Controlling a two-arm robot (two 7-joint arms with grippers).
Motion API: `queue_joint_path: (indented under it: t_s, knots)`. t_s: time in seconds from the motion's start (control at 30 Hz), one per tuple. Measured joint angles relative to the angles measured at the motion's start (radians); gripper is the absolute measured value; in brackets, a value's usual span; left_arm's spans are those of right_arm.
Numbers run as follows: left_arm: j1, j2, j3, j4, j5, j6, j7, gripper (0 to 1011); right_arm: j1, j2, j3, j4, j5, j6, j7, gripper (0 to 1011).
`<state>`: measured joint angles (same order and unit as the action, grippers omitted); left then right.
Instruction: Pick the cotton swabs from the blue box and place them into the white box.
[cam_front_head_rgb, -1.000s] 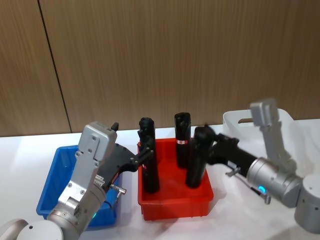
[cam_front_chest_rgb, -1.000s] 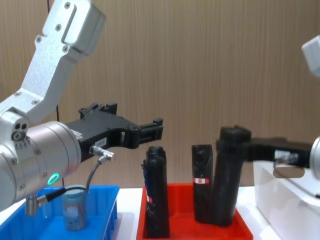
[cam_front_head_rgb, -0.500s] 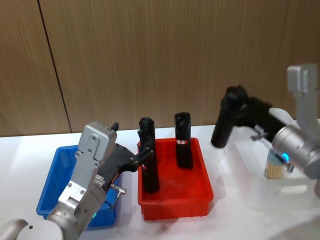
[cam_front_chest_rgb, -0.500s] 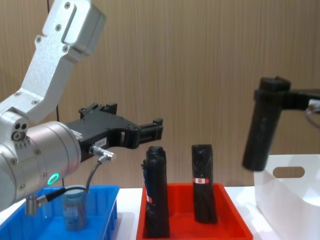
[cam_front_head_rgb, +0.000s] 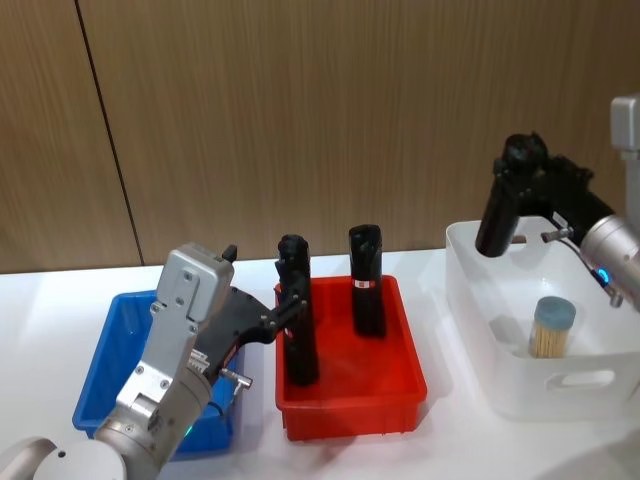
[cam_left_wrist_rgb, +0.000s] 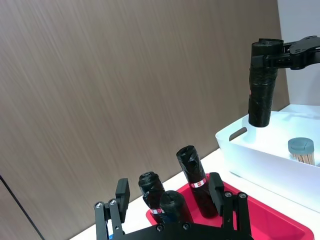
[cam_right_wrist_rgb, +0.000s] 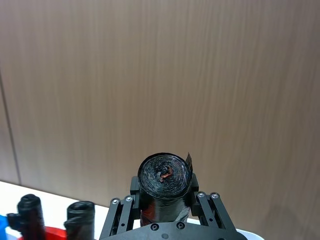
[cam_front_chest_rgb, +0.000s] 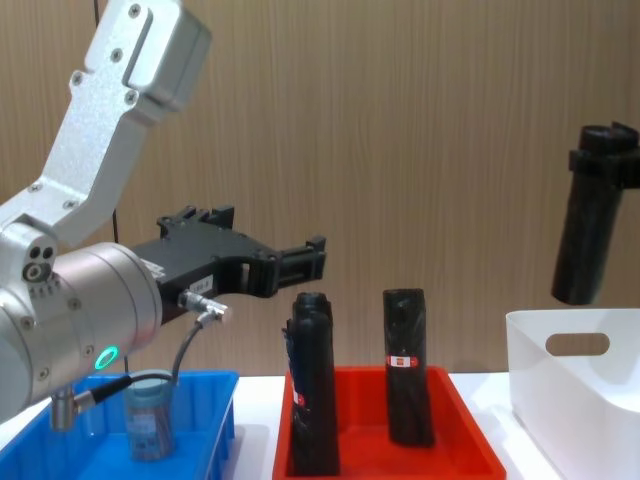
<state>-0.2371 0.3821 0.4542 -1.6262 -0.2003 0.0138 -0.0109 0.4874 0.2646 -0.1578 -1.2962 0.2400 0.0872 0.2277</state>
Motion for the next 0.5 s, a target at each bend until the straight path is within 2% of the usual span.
queue_joint_path:
  t_s: [0.5]
  knots:
    - [0.0, 0.0, 0.0, 0.0, 0.0, 0.0, 0.0, 1004, 0.075, -0.021, -0.016, 0.18, -0.049, -0.032, 0.017, 523]
